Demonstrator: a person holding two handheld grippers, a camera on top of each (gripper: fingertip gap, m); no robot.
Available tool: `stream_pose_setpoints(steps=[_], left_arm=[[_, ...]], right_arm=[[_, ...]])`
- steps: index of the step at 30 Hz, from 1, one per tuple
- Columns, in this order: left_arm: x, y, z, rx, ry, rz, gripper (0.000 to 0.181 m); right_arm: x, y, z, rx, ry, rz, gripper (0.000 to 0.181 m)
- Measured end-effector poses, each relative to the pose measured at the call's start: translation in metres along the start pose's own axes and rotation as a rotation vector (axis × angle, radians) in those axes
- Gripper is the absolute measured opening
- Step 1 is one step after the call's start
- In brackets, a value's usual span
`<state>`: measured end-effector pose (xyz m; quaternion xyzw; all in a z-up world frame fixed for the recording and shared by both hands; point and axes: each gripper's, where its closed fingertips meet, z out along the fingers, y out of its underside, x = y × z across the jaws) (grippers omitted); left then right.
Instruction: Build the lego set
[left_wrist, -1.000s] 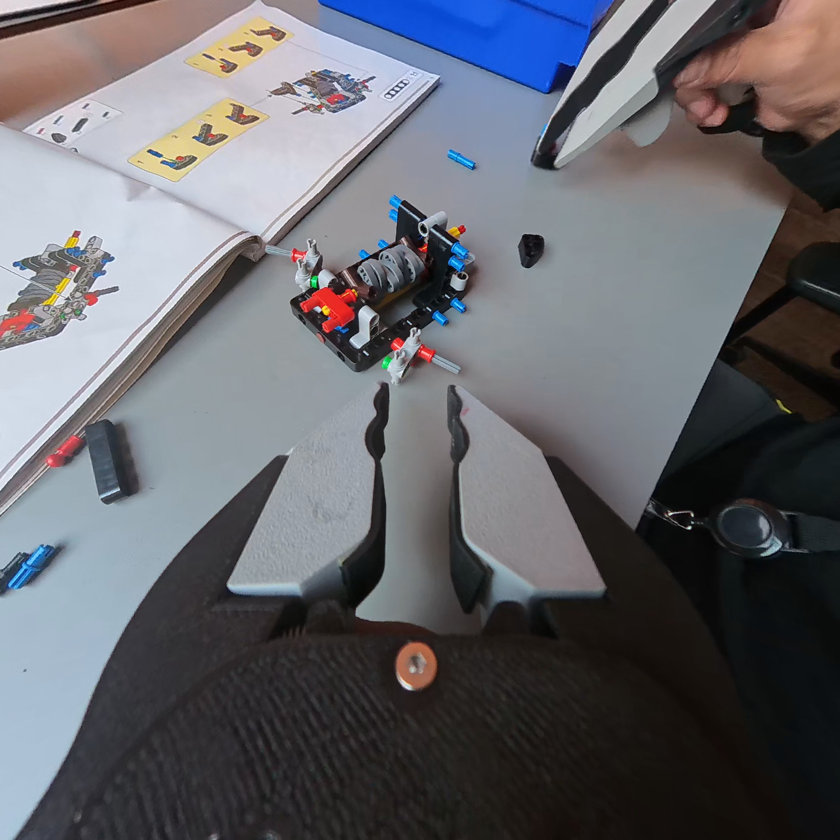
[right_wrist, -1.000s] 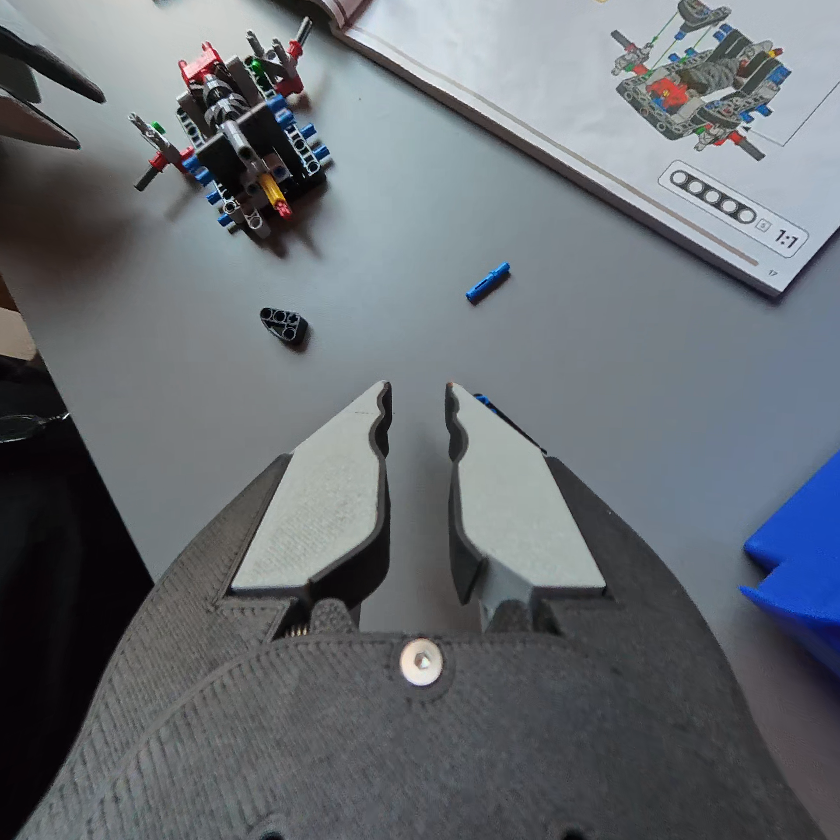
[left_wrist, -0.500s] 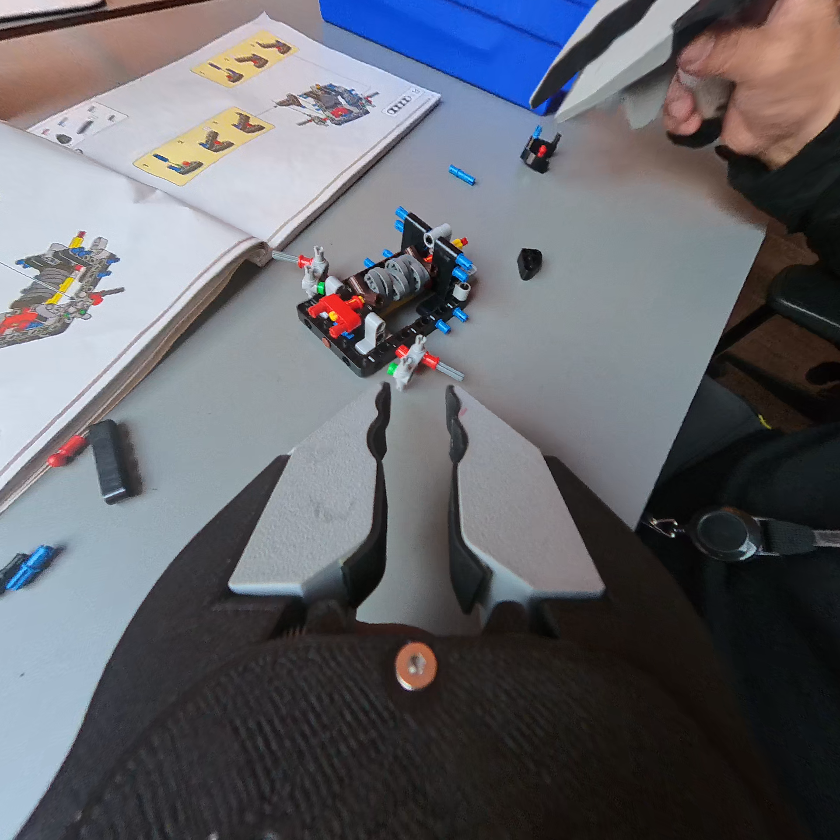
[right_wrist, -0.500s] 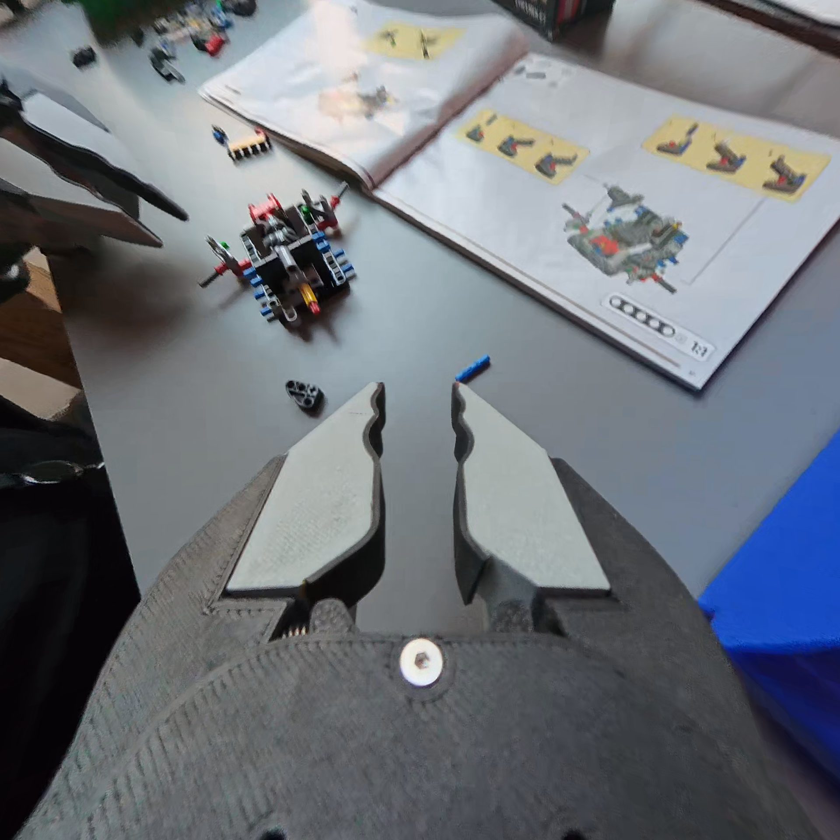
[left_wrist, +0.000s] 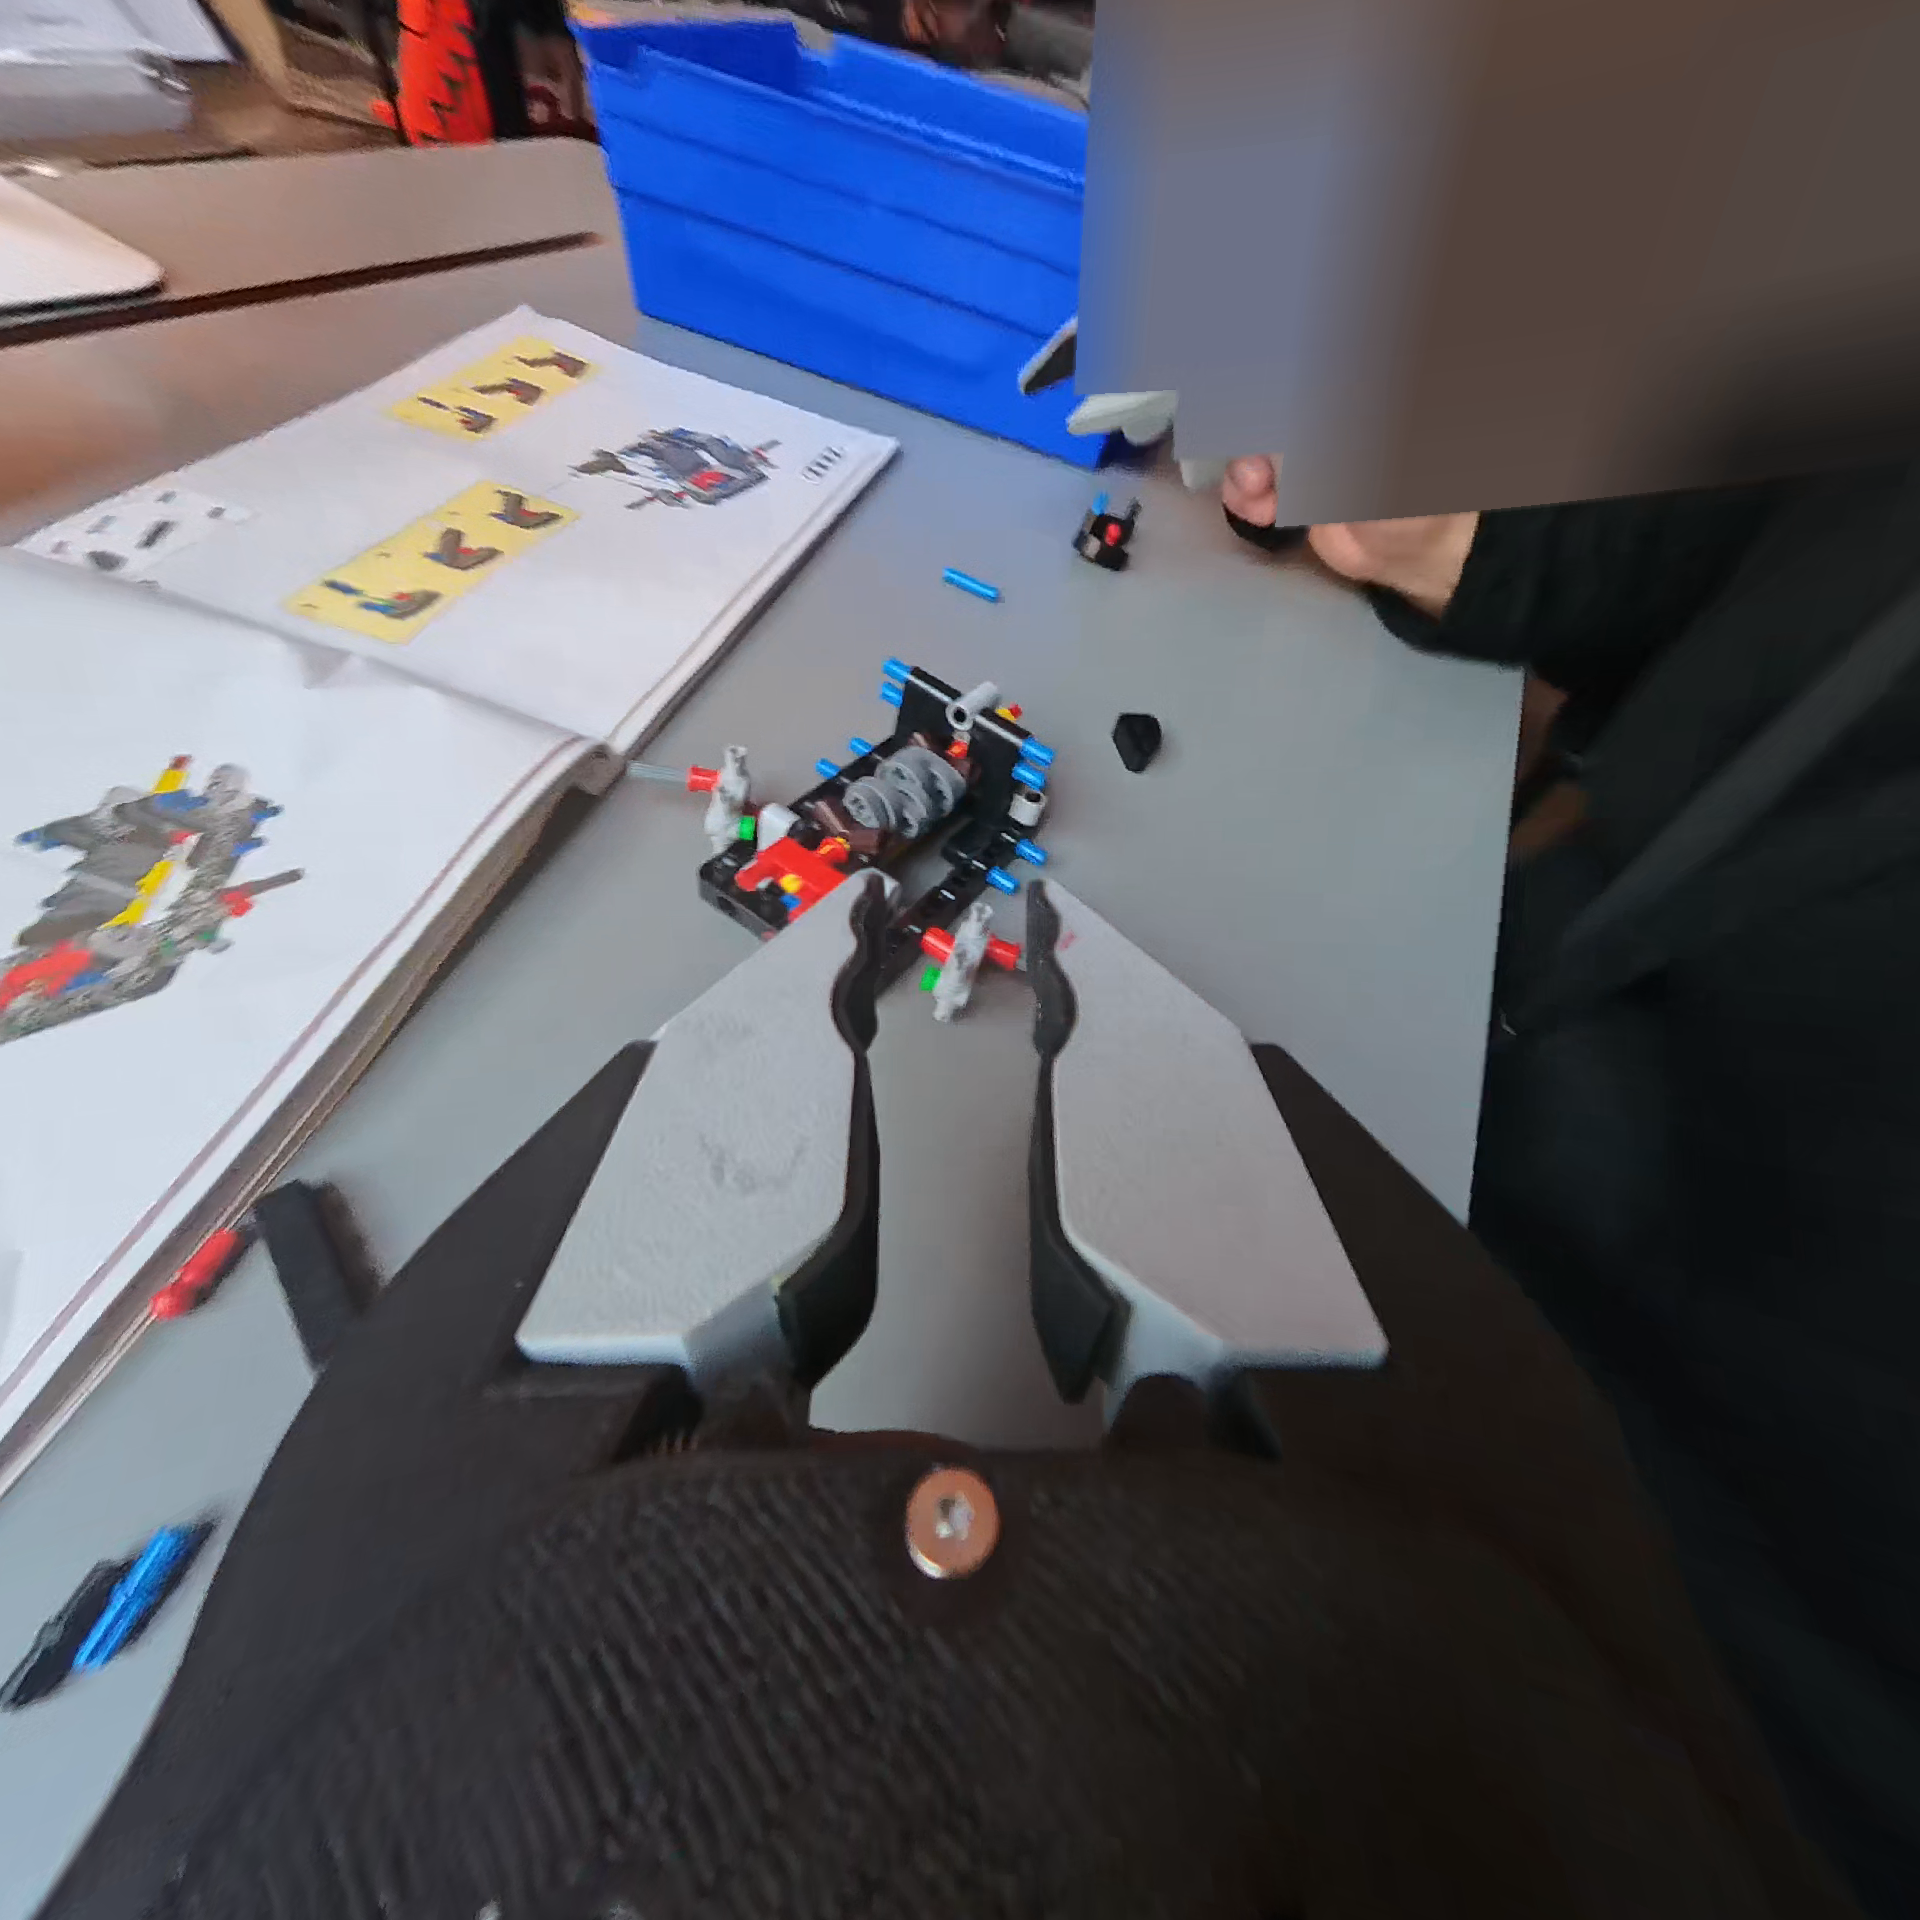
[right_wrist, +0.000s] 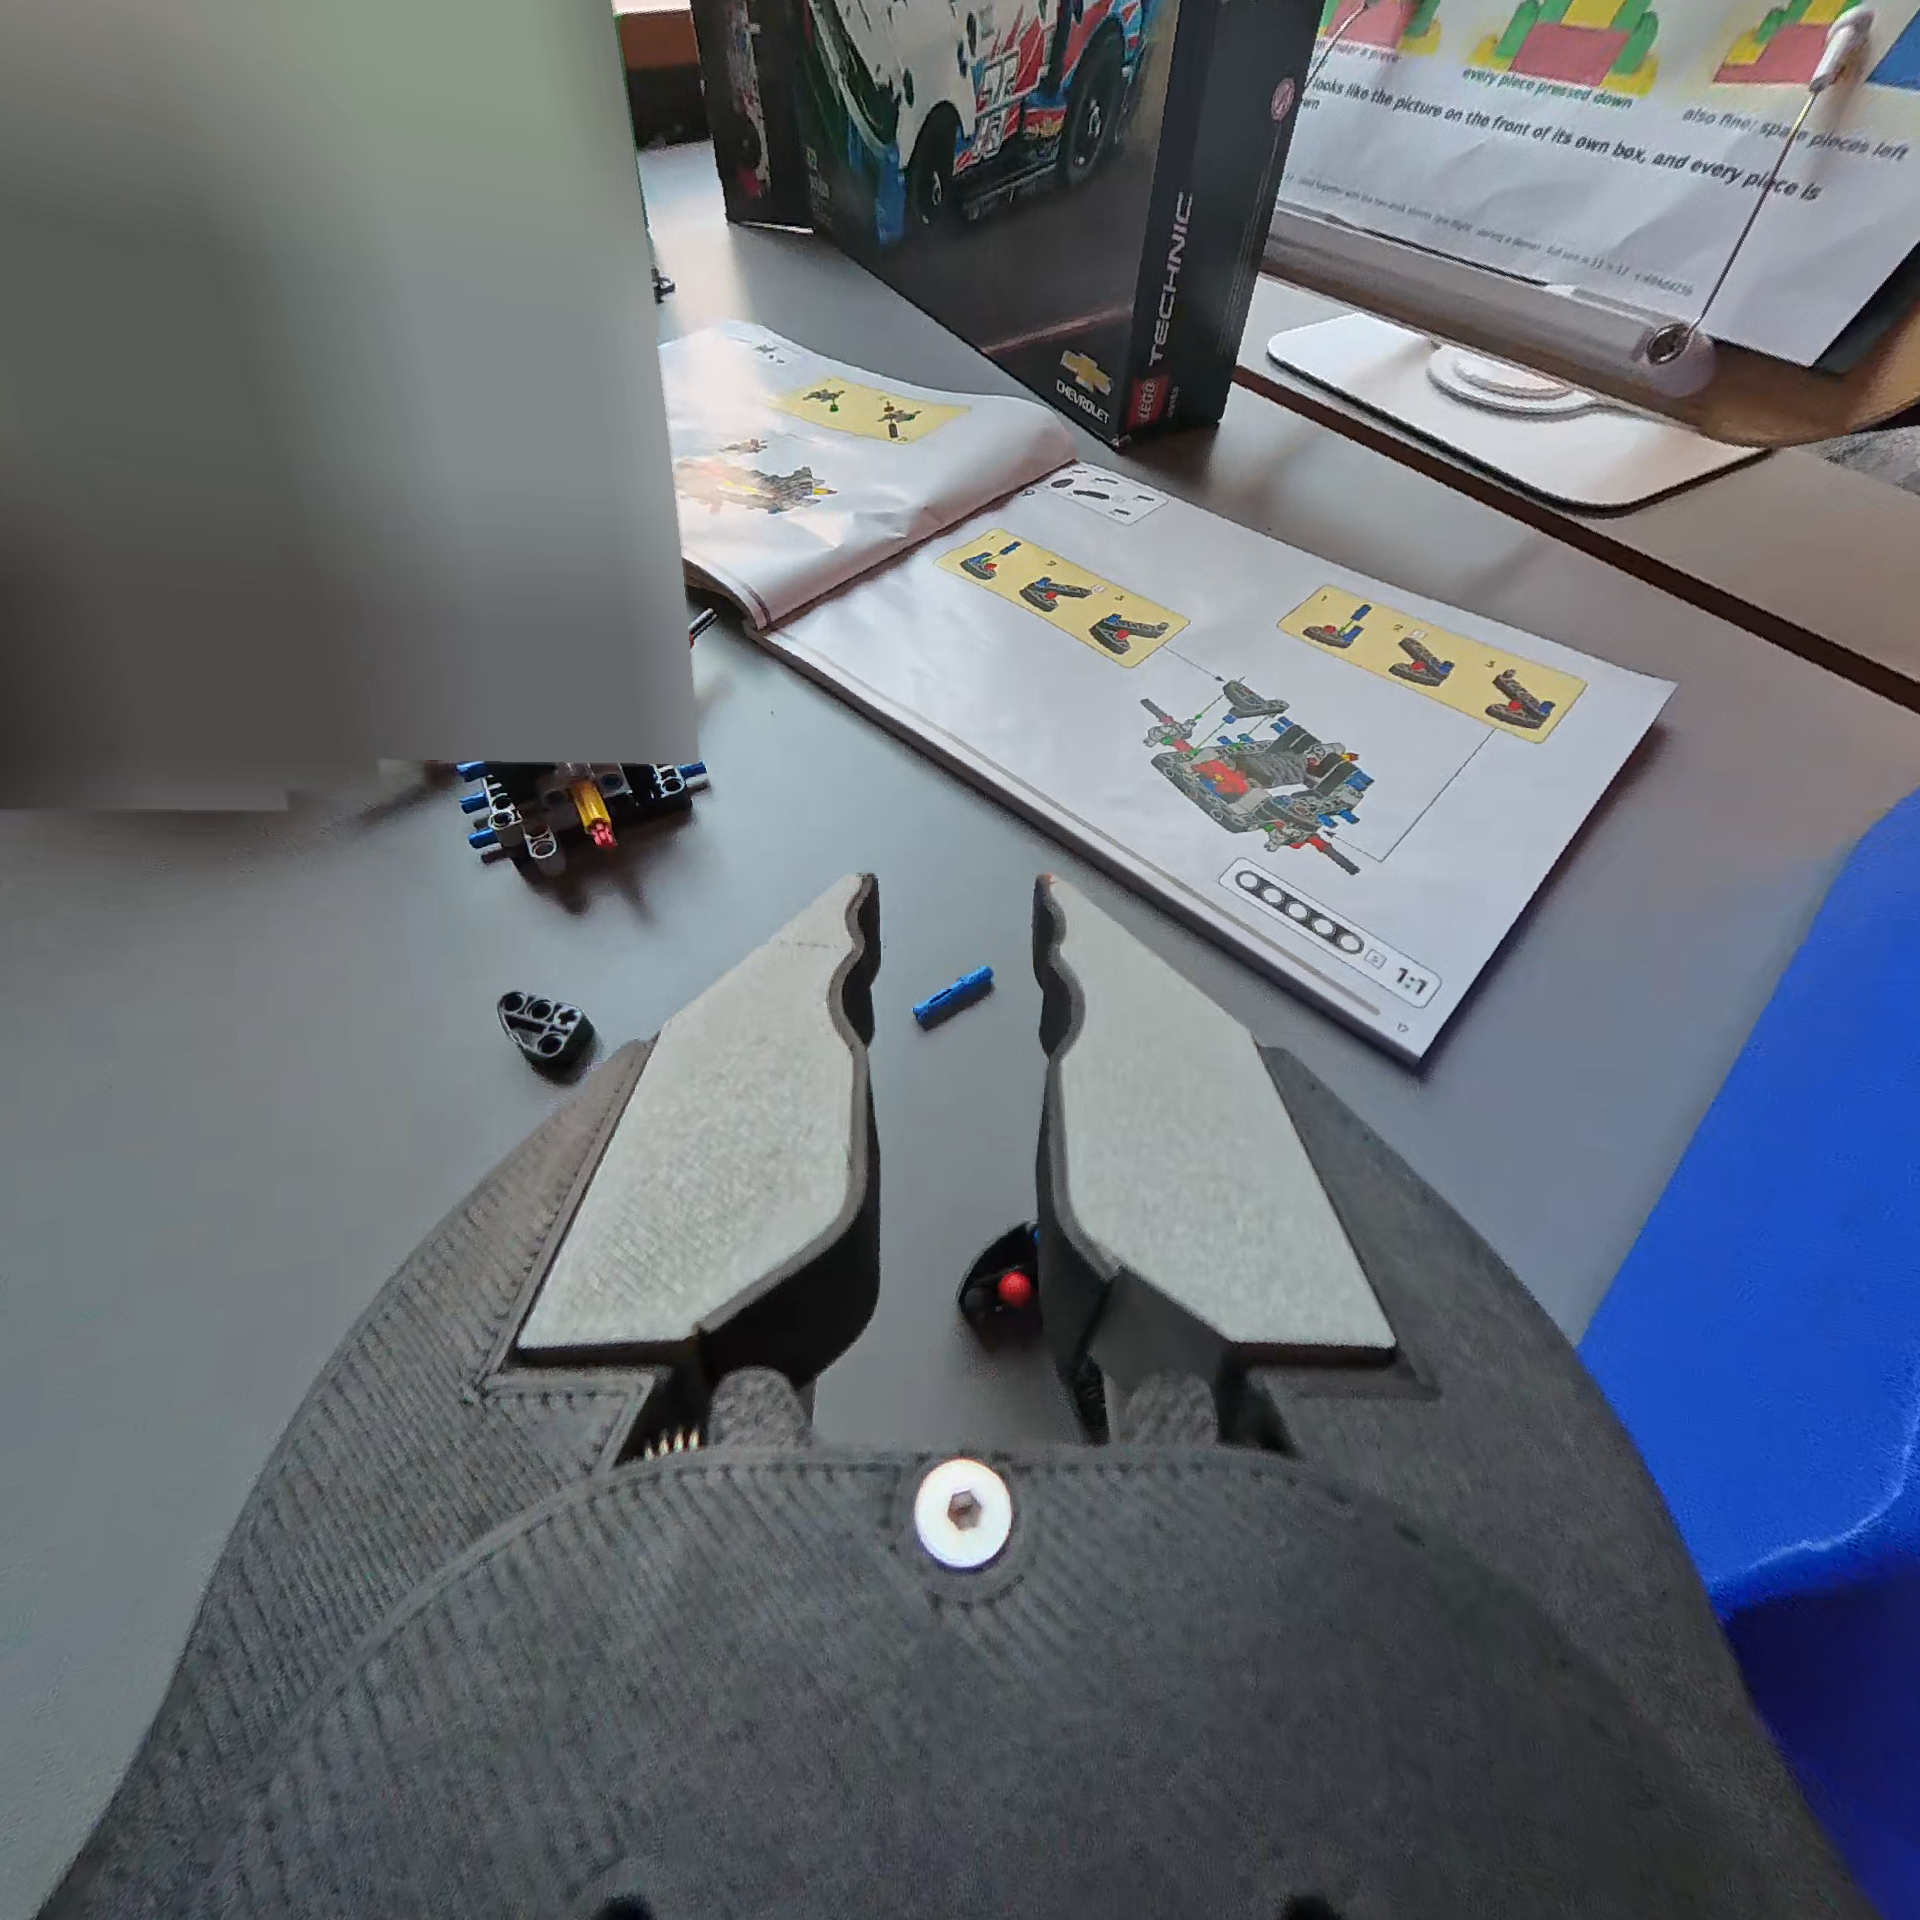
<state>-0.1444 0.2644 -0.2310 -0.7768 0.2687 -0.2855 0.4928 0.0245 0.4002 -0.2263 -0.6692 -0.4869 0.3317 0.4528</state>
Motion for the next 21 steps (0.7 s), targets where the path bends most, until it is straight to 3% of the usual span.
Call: stream_pose_setpoints(steps=[5,15,21], left_arm=[[0.015,0.013,0.017,-0.118,0.052,0.118,0.023],[0.009,-0.008,0.003,0.053,-0.027,0.148,0.015],[0.014,-0.003,0.008,0.014,-0.038,0.214,0.017]], right_arm=[[-0.009,0.017,0.004,-0.057,-0.062,0.033,0.022],[-0.038,0.011,0.001,-0.021,-0.173,-0.005,0.017],[-0.08,0.034,-0.003,-0.138,-0.302,-0.061,0.02]])
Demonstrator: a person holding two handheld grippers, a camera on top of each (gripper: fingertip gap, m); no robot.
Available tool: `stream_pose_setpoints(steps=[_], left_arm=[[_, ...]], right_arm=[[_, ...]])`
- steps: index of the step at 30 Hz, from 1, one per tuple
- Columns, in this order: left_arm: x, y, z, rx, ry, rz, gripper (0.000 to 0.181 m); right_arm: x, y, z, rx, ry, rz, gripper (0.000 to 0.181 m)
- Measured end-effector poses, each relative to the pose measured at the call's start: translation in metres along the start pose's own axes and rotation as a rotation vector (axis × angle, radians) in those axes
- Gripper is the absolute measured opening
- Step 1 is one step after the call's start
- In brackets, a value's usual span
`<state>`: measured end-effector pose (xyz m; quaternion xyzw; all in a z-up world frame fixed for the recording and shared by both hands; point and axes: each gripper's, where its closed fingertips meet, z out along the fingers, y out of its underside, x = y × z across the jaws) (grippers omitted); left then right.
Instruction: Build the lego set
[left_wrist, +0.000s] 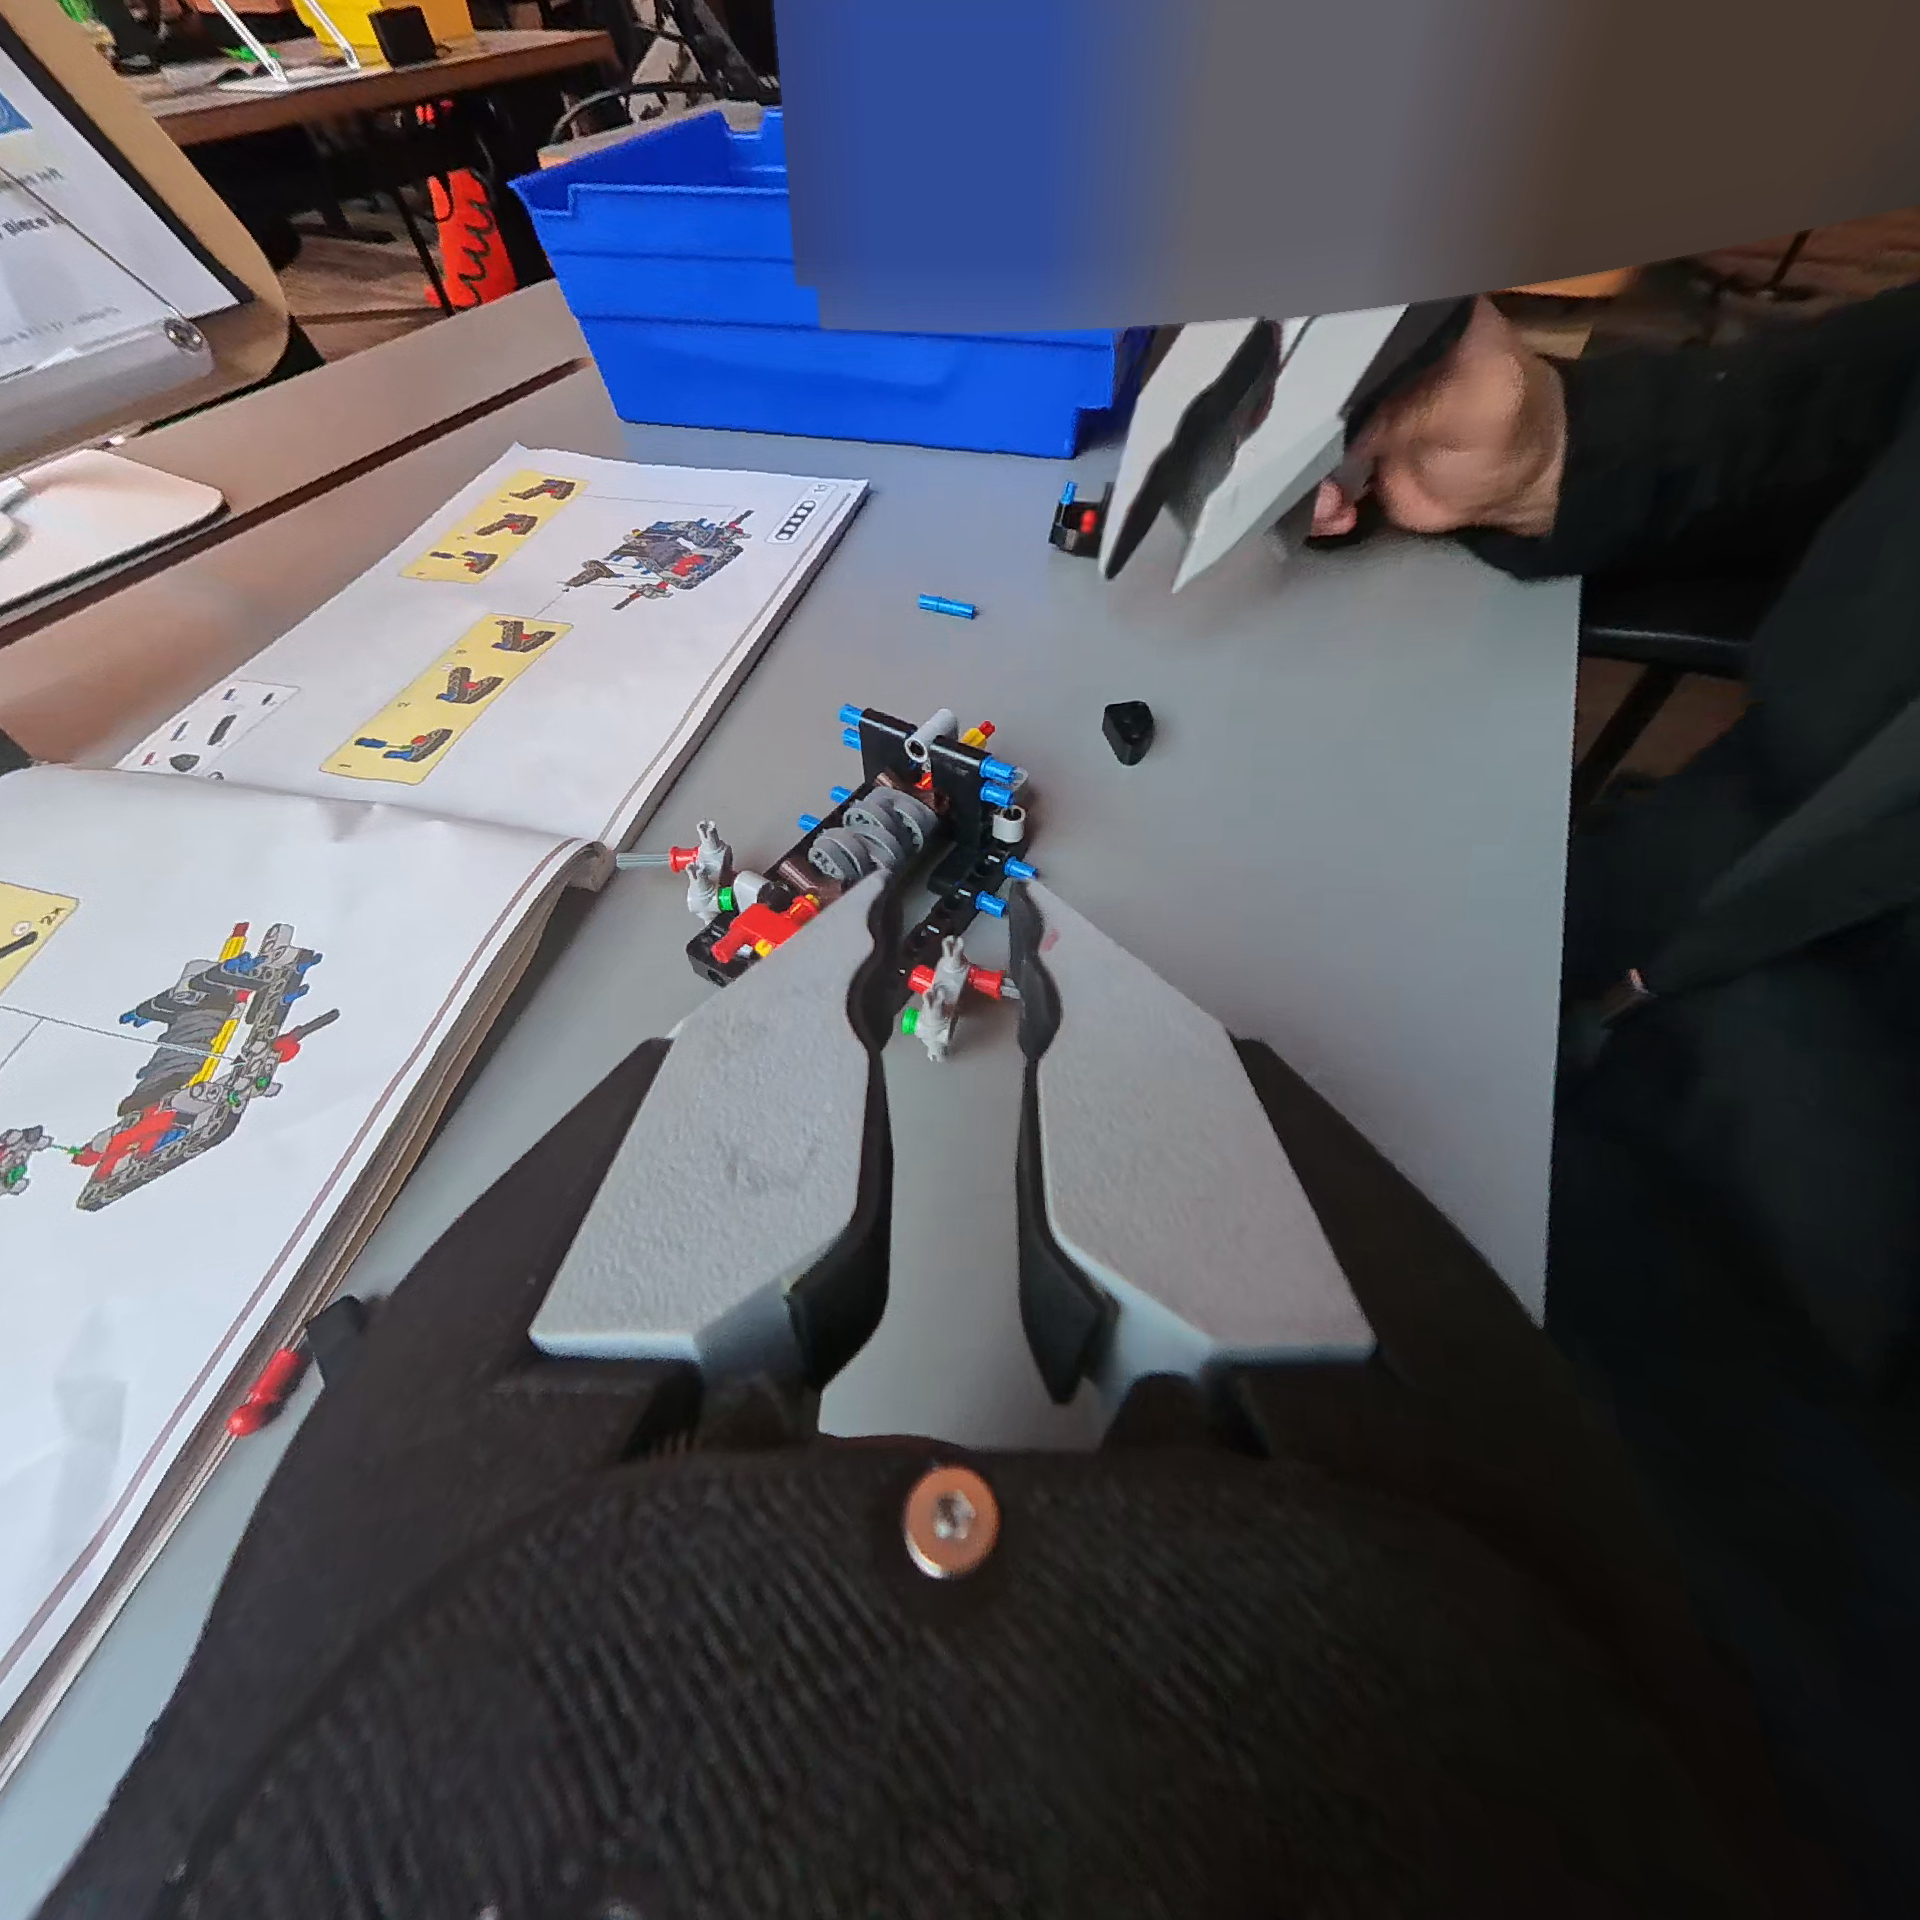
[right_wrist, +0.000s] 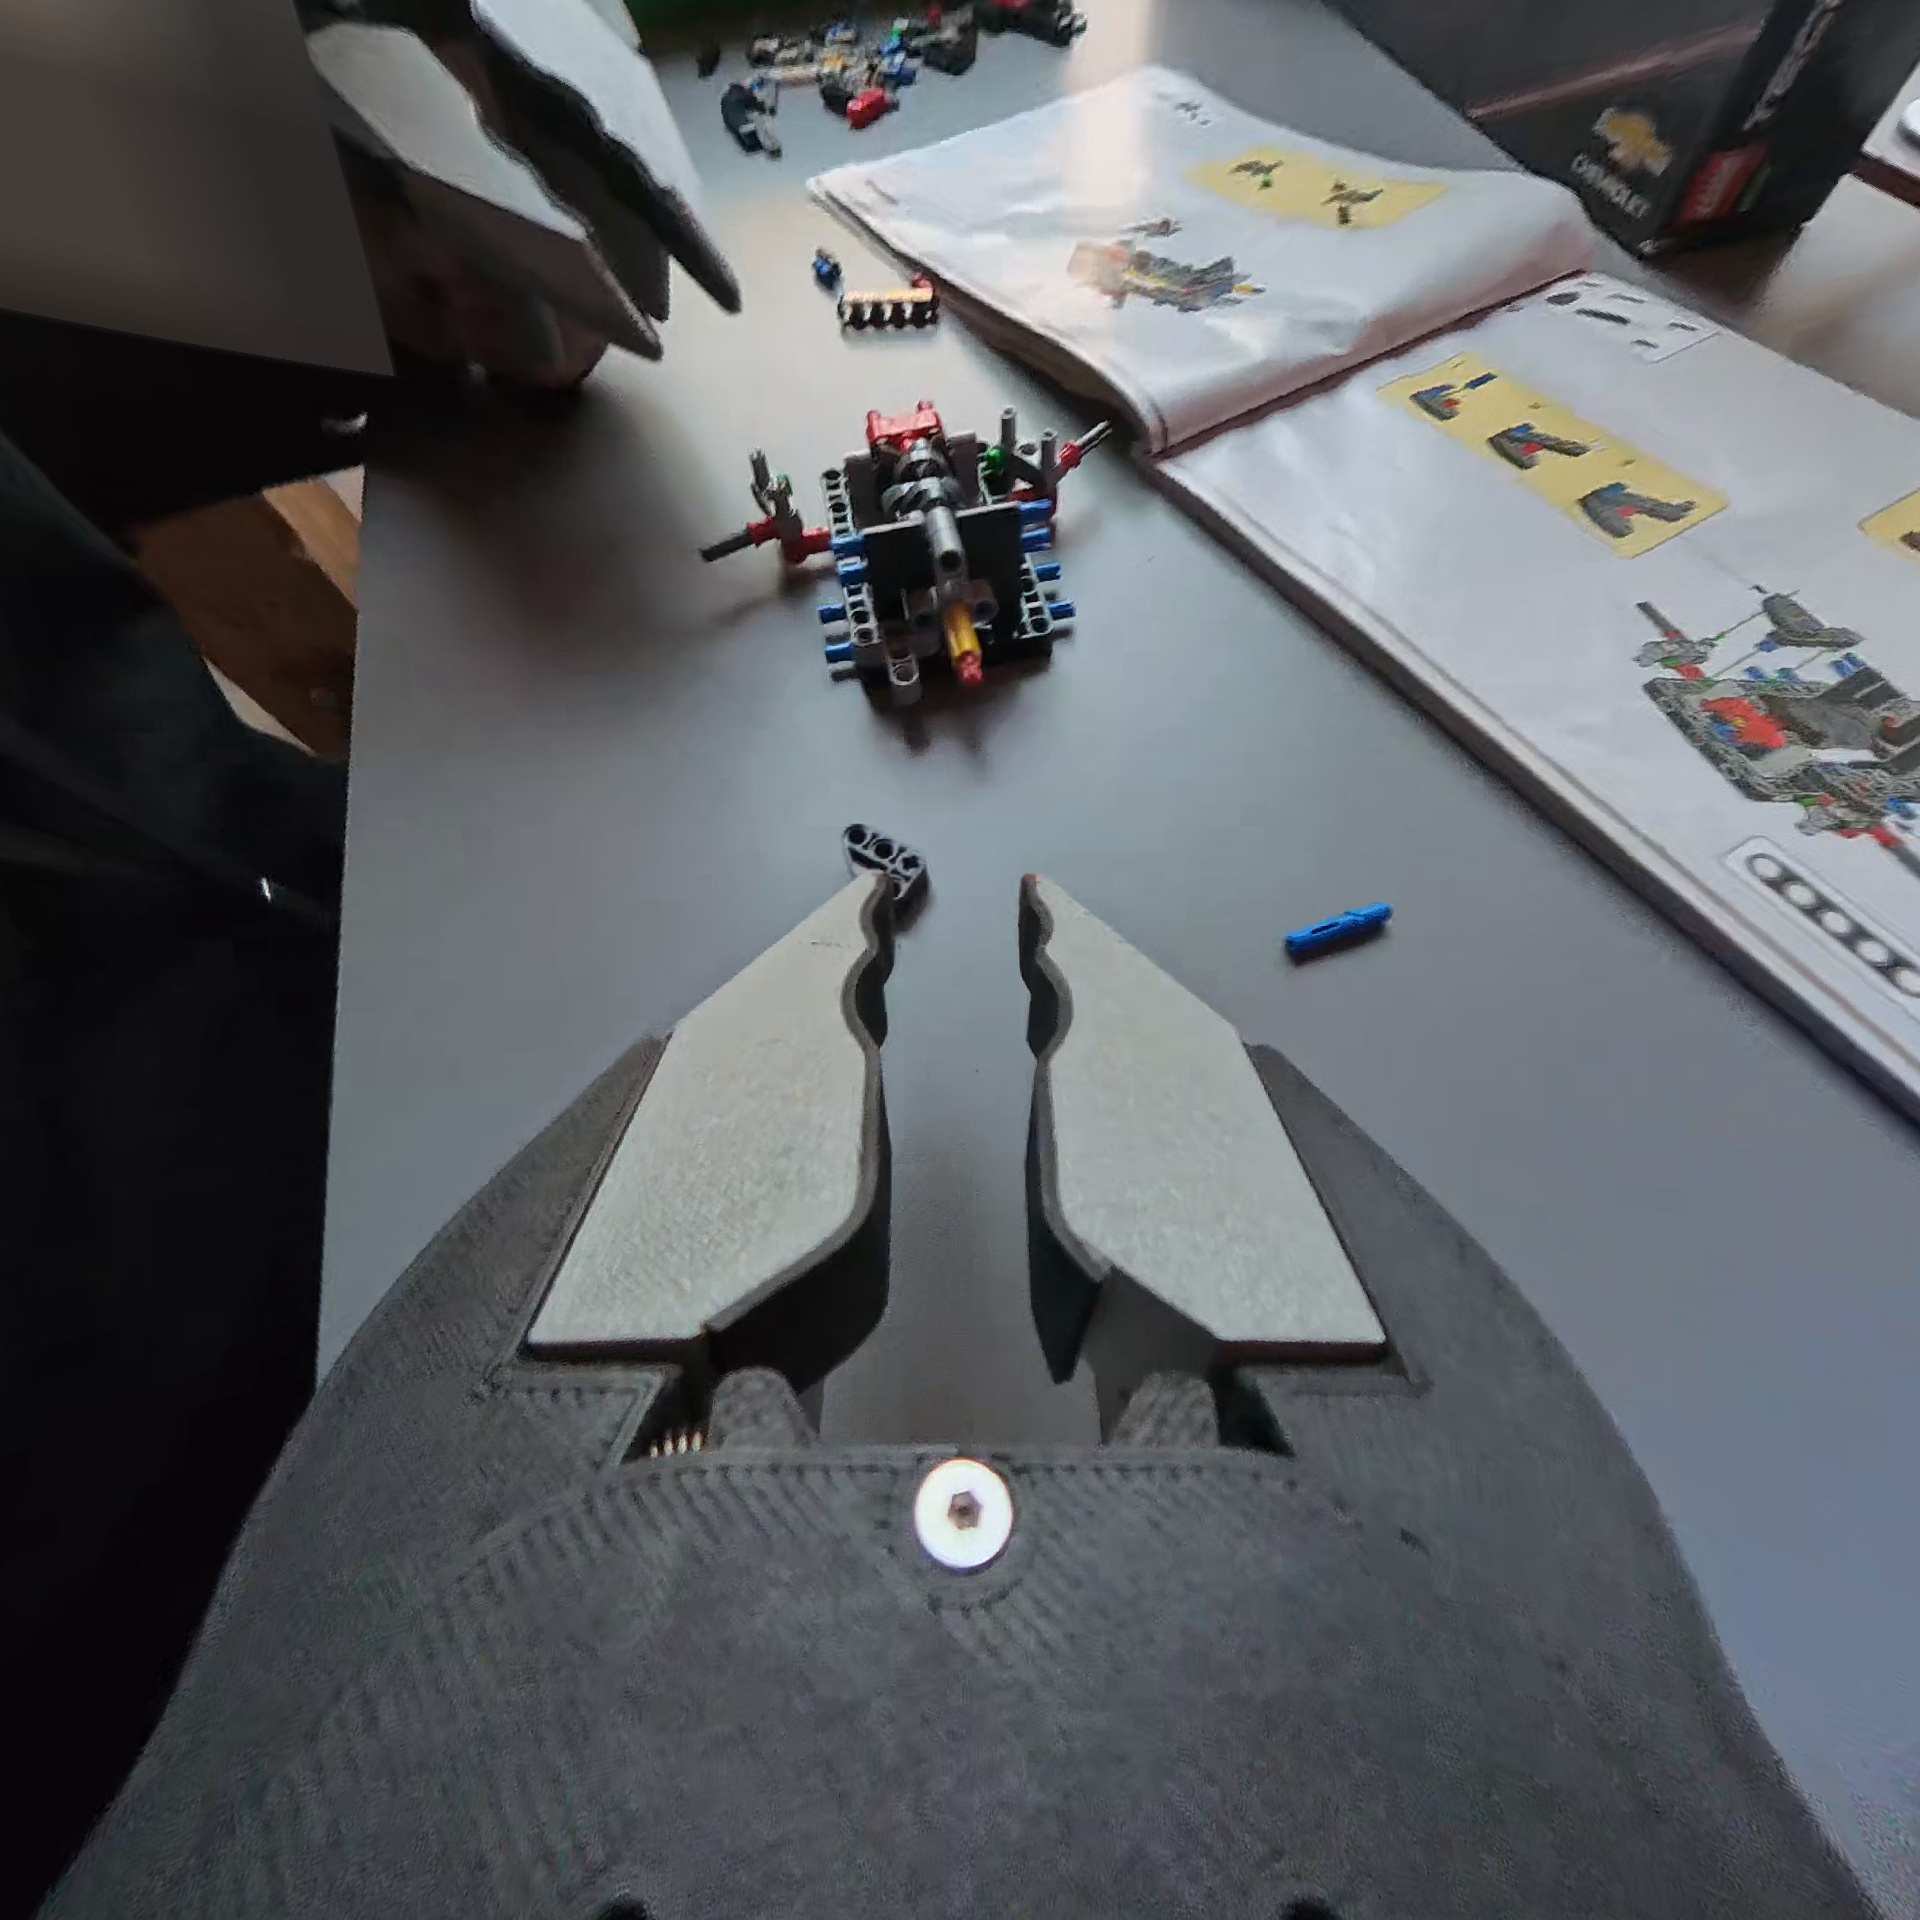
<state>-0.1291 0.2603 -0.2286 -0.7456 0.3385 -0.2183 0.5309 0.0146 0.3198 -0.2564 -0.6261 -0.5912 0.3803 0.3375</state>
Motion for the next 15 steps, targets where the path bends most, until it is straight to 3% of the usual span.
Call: stream_pose_setpoints(steps=[7,15], left_arm=[[0.001,0.004,0.004,-0.034,0.001,0.004,0.017],[0.001,0.007,0.006,-0.059,0.017,-0.013,0.018]], right_arm=[[-0.022,0.016,0.023,-0.155,-0.023,-0.124,0.022],[-0.019,0.019,0.032,-0.201,-0.015,-0.145,0.022]])
